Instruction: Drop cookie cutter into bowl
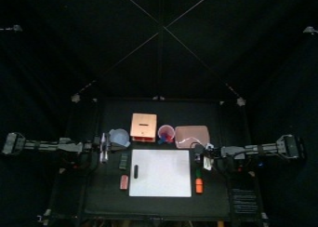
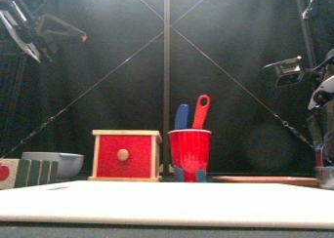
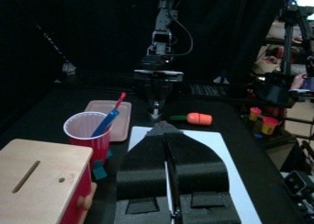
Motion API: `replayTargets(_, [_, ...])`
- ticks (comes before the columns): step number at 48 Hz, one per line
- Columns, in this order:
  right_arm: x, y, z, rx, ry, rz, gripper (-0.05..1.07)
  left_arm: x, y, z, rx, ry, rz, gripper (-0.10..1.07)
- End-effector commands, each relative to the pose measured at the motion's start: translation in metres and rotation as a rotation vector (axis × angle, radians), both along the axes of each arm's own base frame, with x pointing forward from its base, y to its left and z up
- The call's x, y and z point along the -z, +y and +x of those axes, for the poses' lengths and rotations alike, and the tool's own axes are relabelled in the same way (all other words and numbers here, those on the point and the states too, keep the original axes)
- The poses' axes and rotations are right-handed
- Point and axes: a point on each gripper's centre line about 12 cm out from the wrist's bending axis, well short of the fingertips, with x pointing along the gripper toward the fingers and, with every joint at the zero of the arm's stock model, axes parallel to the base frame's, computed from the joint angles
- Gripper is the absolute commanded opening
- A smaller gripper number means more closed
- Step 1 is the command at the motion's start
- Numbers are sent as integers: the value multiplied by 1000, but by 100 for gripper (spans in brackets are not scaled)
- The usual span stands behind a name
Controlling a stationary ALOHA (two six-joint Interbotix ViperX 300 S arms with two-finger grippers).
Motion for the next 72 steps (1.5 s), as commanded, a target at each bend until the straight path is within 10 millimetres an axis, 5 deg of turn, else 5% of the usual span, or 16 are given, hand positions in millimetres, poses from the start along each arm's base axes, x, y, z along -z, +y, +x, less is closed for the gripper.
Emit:
replayTargets(1, [-6, -1, 5, 9, -19, 2, 69, -6, 1, 1, -4, -21, 1, -4])
replayTargets(24, [-7, -3, 6, 16, -20, 2, 68, -4, 1, 1, -4, -15, 1, -4])
replayTargets(45, [-12, -7, 11, 39, -54, 1, 48, -4, 1, 1, -4, -11, 1, -3])
replayTargets(60, [-54, -9, 49, 66, -230, 27, 48, 12, 1, -1, -6, 74, -28, -1])
replayTargets(72, [-87, -12, 104, 79, -357, 42, 48, 26, 1, -5, -12, 127, -52, 15])
